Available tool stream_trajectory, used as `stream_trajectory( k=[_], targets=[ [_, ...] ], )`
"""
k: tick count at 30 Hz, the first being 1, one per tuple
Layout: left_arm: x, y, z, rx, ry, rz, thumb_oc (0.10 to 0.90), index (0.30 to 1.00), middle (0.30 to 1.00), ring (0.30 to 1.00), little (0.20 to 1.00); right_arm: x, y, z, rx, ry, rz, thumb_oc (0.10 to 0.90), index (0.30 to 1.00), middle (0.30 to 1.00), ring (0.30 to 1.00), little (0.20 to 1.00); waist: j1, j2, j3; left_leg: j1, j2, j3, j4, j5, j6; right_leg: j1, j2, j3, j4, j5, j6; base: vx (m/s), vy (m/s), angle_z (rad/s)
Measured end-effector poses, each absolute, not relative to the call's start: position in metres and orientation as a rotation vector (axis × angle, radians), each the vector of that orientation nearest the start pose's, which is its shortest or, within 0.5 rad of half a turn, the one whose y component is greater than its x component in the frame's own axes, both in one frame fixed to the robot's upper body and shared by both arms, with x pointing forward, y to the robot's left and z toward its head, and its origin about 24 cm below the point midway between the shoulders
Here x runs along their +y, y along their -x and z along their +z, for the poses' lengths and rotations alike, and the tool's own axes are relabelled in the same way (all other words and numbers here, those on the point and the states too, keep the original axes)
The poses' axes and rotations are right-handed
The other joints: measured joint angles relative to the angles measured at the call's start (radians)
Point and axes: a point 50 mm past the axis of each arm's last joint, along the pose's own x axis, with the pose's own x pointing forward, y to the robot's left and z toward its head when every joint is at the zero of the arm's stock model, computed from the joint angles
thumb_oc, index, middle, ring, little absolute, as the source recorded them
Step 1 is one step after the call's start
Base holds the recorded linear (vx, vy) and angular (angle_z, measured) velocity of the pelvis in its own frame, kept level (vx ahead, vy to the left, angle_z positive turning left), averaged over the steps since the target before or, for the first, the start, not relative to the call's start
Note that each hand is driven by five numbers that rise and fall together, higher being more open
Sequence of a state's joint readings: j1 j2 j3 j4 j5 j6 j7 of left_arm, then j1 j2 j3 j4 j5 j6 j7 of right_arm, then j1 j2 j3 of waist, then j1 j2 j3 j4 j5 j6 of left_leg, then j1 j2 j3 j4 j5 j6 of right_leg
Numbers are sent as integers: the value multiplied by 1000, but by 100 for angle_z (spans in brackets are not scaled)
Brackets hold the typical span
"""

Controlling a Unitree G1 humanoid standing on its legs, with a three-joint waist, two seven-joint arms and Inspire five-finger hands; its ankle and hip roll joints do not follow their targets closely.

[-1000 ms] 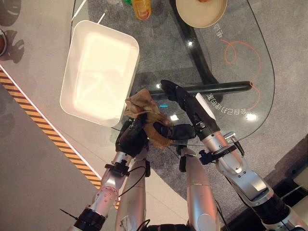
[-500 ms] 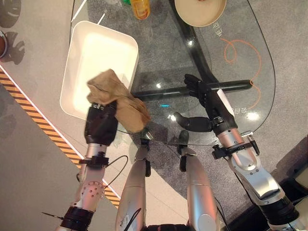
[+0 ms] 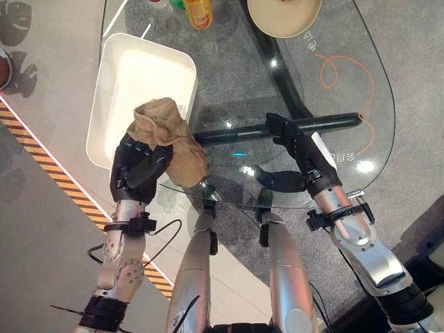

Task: Wipe the table with a cloth and put it in the basket.

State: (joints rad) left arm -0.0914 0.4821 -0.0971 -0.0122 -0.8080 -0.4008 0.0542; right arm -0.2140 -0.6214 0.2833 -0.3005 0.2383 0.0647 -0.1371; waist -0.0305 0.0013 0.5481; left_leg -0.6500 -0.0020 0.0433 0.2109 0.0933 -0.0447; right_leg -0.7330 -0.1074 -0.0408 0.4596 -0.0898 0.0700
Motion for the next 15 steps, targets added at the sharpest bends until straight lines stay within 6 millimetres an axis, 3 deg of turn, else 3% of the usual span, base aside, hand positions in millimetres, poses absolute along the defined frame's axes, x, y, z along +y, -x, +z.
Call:
stream_trajectory(
  k=[6, 10, 15],
  targets=[
    [257, -278, 108, -371, 238, 221, 100, 300, 300, 300, 200, -161, -282, 141, -257, 395, 251, 800, 900, 900, 900, 900, 2, 7, 0, -4, 0, 19, 0, -1, -1, -21, 1, 20, 15, -2, -1, 13, 84, -6],
    [268, -281, 107, -359, 217, 306, 100, 300, 300, 300, 200, -161, -287, 138, -214, 406, 265, 800, 900, 900, 900, 900, 0, 14, 0, -9, 1, 24, -1, -1, -1, -29, 1, 22, 18, -2, -1, 4, 61, -4],
    [270, -291, 121, -407, 229, 373, 100, 300, 300, 300, 200, -161, -293, 141, -193, 405, 259, 800, 900, 900, 900, 900, 0, 17, 0, -54, 2, 23, 11, 1, -3, -73, 1, 23, 30, -1, -3, 1, 42, 0]
  ],
)
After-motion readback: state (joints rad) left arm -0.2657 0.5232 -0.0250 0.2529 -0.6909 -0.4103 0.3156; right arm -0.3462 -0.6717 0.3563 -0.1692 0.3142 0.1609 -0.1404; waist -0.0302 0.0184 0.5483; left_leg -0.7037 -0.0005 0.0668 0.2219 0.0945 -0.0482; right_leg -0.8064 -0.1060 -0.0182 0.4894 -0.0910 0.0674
